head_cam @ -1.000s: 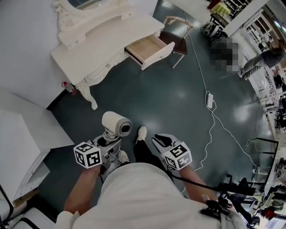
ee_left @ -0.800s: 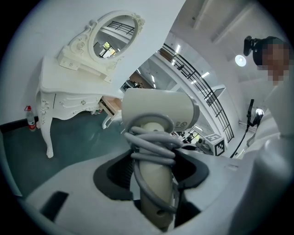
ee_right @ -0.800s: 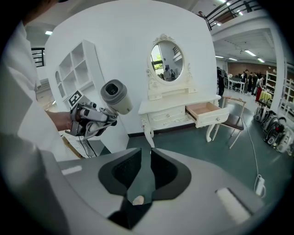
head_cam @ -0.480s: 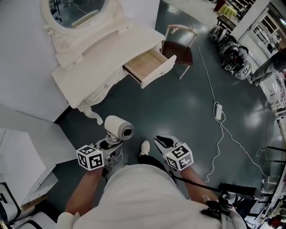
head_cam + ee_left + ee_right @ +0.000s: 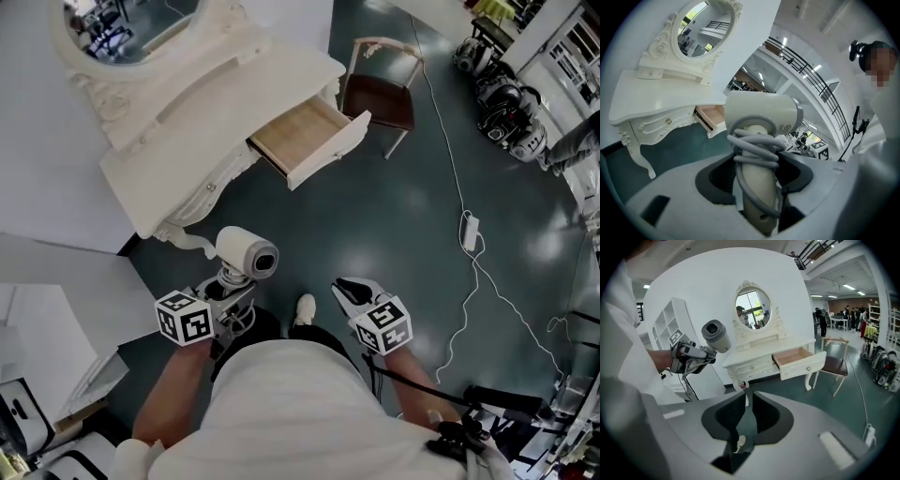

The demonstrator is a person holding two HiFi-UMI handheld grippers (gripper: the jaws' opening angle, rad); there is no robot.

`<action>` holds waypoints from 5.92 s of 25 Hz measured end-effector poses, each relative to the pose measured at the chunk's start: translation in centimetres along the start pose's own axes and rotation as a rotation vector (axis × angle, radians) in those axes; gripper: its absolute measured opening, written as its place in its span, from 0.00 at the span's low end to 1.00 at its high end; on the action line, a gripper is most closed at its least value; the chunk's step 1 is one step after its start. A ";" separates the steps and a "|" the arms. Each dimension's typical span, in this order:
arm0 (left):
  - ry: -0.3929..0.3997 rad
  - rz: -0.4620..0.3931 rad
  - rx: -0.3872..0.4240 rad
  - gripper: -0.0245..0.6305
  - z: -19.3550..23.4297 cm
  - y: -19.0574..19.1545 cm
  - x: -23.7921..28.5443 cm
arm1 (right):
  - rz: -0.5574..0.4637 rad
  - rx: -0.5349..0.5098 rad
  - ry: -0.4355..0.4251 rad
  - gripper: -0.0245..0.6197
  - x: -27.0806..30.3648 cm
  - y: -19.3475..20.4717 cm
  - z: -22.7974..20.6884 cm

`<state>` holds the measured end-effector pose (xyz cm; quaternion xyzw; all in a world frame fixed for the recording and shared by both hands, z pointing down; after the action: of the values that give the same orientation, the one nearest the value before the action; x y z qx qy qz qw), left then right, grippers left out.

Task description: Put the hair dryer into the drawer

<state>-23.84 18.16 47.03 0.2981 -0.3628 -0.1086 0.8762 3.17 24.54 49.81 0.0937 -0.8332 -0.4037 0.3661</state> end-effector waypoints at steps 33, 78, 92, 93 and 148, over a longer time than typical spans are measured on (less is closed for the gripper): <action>0.010 0.189 0.117 0.40 10.5 -22.8 26.4 | -0.028 0.089 0.160 0.10 5.2 -17.3 -20.5; -0.619 0.376 0.073 0.40 20.1 -28.6 57.1 | 0.168 0.070 -0.006 0.09 -2.6 -22.9 -52.8; -0.685 0.313 0.139 0.41 21.9 -28.3 59.3 | 0.223 0.074 -0.019 0.09 -0.8 -23.9 -54.0; -0.689 0.318 0.135 0.41 21.9 -28.2 59.4 | 0.224 0.074 -0.020 0.09 -0.7 -23.9 -54.0; -0.377 -0.050 -0.003 0.04 6.7 -21.7 27.7 | 0.230 -0.178 -0.268 0.06 9.1 -23.9 -35.6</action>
<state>-8.20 -13.42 53.50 0.2803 -0.5127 -0.1849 0.7902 17.78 -16.77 51.42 -0.0894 -0.8409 -0.4400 0.3022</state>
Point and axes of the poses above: the fingertips, and each gripper's own axes: x forward along the fingers, z to its left, y out of its underside, the point moved 7 cm from there along -x, backward along the fingers, and after that the axes turned 11 degrees about -y, right-handed, at the moved point
